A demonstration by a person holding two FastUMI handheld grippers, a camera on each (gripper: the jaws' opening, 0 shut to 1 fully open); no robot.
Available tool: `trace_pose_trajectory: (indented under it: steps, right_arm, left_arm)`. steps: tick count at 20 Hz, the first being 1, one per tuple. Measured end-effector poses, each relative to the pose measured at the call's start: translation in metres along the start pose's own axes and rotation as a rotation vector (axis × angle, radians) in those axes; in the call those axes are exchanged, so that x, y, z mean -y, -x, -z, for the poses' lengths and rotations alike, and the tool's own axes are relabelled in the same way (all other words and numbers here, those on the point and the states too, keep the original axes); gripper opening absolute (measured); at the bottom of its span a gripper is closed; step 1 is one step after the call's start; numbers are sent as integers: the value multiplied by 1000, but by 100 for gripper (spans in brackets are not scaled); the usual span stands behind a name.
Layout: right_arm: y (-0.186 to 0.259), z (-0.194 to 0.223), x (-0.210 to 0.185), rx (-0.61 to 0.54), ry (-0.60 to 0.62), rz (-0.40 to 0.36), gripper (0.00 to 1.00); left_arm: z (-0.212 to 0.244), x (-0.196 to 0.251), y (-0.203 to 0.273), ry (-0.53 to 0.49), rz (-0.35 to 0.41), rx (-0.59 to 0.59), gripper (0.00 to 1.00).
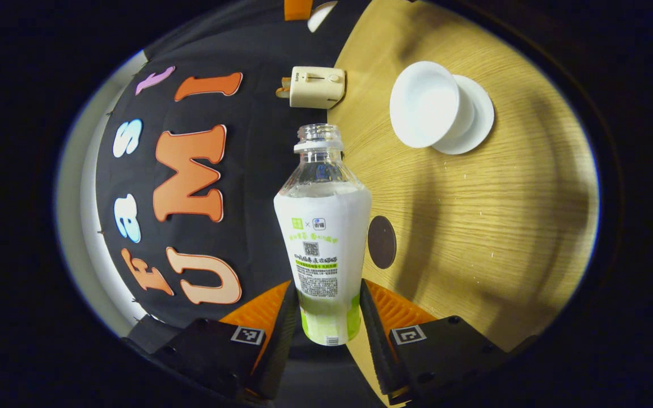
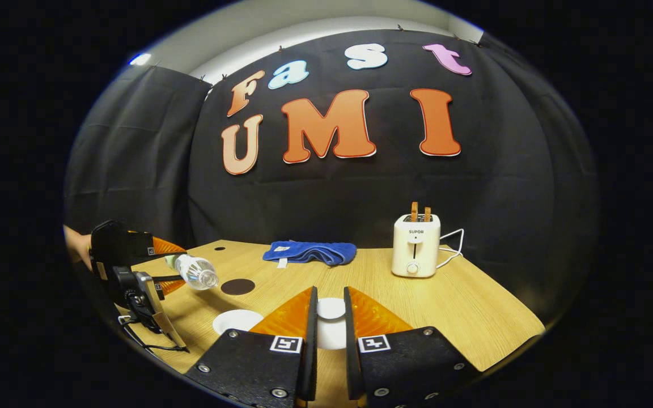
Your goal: Open the teacup lid with one hand, grasp the water bottle and pour water into the teacup with the other hand; after pouring, place the water bottle on the coaster and then close the teacup lid.
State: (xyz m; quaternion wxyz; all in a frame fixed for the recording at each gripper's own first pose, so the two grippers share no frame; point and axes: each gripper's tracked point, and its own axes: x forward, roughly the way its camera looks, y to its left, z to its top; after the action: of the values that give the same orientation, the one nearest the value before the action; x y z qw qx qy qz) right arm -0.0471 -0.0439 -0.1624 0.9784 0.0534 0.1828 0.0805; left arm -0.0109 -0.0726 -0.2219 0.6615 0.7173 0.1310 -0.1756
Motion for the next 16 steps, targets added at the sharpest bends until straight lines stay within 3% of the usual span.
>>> trace_pose_trajectory:
  steps: [16]
  right_arm:
    - [4, 2, 2, 18, -3, -7, 22]
  left_arm:
    - [-16, -19, 7, -192, -45, 45, 65]
